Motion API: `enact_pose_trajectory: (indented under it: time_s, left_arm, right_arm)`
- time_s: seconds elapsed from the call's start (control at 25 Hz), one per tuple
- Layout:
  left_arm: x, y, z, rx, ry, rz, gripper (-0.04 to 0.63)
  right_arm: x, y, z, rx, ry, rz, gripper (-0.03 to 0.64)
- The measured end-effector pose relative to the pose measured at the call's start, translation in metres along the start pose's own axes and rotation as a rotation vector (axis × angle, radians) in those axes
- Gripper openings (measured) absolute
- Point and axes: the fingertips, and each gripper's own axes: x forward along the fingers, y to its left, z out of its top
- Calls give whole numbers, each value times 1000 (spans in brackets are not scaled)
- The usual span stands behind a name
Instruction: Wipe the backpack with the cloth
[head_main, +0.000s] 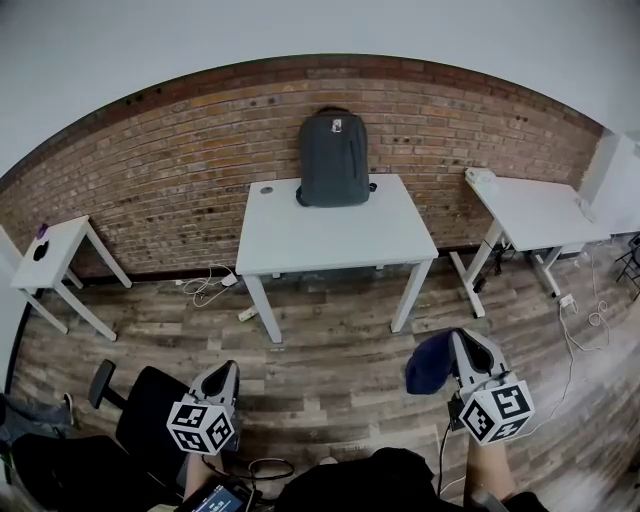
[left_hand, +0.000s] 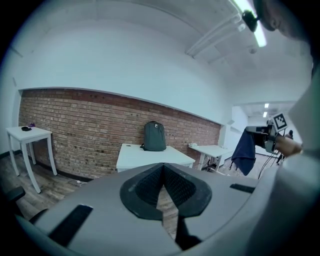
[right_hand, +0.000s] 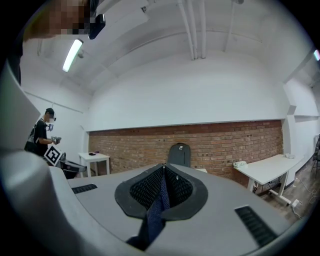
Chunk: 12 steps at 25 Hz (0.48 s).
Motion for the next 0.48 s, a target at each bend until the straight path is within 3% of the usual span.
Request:
enact_pose_trajectory:
  time_s: [0.48]
  left_arm:
    - [-8, -64, 2, 23, -12, 43, -3]
  right_arm:
    - [-32, -37, 9, -26, -41, 73, 9]
